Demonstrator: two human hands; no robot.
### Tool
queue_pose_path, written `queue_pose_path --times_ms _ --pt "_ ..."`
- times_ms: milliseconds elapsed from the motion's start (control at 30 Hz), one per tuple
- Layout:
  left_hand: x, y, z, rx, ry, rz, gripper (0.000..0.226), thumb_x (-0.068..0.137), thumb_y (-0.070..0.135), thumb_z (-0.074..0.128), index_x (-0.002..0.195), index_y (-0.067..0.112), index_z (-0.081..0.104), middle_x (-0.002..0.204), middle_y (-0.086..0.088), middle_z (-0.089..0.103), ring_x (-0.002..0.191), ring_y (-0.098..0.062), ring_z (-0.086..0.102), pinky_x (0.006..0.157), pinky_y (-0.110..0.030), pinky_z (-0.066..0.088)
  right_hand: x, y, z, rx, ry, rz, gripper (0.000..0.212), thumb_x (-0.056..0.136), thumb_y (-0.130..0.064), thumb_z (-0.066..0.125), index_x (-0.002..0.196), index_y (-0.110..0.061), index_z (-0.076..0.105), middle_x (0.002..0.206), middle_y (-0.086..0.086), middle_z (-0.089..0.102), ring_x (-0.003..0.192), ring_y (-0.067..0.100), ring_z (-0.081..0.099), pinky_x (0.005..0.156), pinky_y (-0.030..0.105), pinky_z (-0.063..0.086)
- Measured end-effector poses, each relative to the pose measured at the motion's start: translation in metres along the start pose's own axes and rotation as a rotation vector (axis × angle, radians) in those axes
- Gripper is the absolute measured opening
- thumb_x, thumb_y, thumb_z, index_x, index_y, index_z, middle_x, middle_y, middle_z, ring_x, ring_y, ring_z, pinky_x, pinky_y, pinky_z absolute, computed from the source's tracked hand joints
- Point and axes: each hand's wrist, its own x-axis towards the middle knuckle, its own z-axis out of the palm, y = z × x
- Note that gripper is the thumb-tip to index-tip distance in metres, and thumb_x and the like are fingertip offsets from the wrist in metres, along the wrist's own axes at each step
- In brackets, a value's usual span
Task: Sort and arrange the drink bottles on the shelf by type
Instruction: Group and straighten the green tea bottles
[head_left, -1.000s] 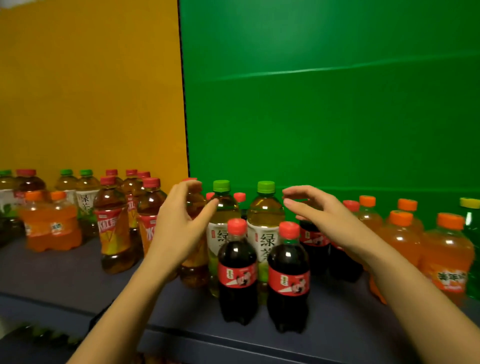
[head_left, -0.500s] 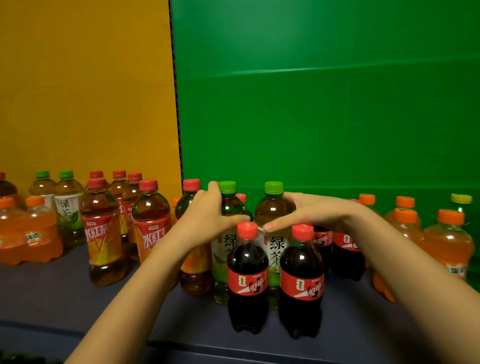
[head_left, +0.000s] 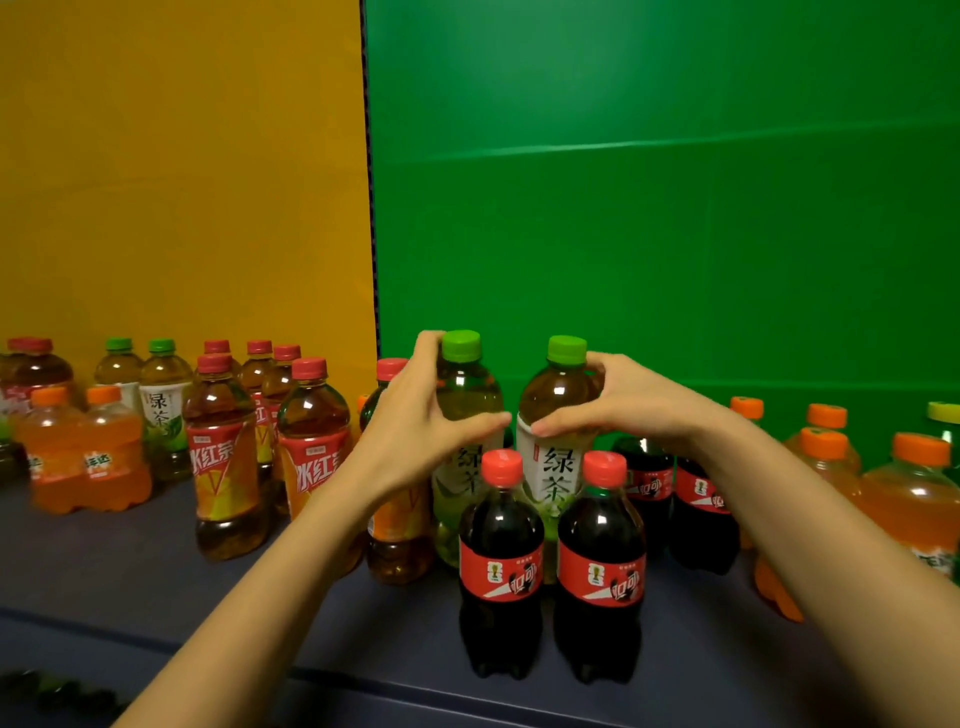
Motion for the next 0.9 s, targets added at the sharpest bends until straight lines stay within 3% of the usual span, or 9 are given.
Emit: queue_pose_path --times_ms 133,200,367,467,533,667,900 --pt "0.016 0.017 -0.008 -0.131 0.135 0.073 0.062 0.068 0.034 0.072 0.118 0.023 0.037 0.108 0.006 0.054 0.102 -0.009 0.058 0.089 -0.025 0.052 0.002 -0.014 -0.010 0.099 0.150 -0.087 0.046 0.064 -0.014 0.081 0.105 -0.020 0.059 0.092 -0.007 0.071 0.076 -0.001 0.067 0.065 0.012 0.052" --pt "0.026 0.024 -0.013 -0.148 0.214 0.113 0.062 0.068 0.033 0.072 0.118 0.025 0.037 0.106 0.011 0.053 0.101 -0.005 0.057 0.086 -0.018 0.050 0.003 -0.020 -0.012 0.149 0.252 -0.156 0.045 0.065 -0.017 0.080 0.105 -0.019 0.059 0.093 -0.006 0.070 0.080 0.003 0.066 0.071 0.018 0.053" --pt "0.044 0.039 -0.034 -0.217 0.536 0.166 0.067 0.062 0.040 0.072 0.119 0.021 0.042 0.109 -0.005 0.056 0.101 -0.014 0.060 0.088 -0.026 0.052 0.005 -0.041 -0.018 0.287 0.459 -0.373 0.038 0.070 -0.017 0.077 0.100 -0.022 0.055 0.089 -0.010 0.066 0.076 -0.002 0.062 0.073 0.018 0.048" --pt "0.049 0.053 -0.053 -0.284 0.677 0.180 0.074 0.058 0.037 0.072 0.121 0.012 0.044 0.101 0.002 0.057 0.091 -0.006 0.063 0.084 -0.026 0.054 0.005 -0.060 -0.017 0.350 0.519 -0.516 0.043 0.064 -0.021 0.077 0.100 -0.023 0.053 0.091 -0.008 0.064 0.079 -0.003 0.062 0.075 0.016 0.048" --pt "0.046 0.060 -0.067 -0.296 0.720 0.188 0.079 0.057 0.035 0.072 0.124 0.005 0.043 0.097 0.004 0.058 0.082 0.000 0.063 0.079 -0.024 0.054 0.005 -0.073 -0.014 0.387 0.531 -0.591 0.051 0.060 -0.028 0.078 0.103 -0.022 0.051 0.093 -0.007 0.063 0.081 -0.001 0.062 0.077 0.018 0.049" --pt "0.025 0.066 -0.098 -0.274 0.750 0.184 0.073 0.058 0.032 0.073 0.120 0.005 0.046 0.096 -0.001 0.058 0.081 -0.007 0.061 0.076 -0.028 0.053 0.002 -0.097 -0.001 0.439 0.471 -0.664 0.065 0.061 -0.034 0.075 0.117 -0.017 0.047 0.099 -0.003 0.061 0.086 0.003 0.062 0.078 0.018 0.049" --pt "-0.043 0.053 -0.153 -0.151 0.723 0.059 0.056 0.058 0.031 0.075 0.108 0.021 0.052 0.099 -0.001 0.057 0.085 -0.012 0.059 0.074 -0.028 0.051 0.003 -0.131 0.072 0.569 0.272 -0.663 0.039 0.071 -0.023 0.071 0.104 -0.020 0.050 0.090 -0.006 0.062 0.078 0.000 0.062 0.072 0.016 0.049"
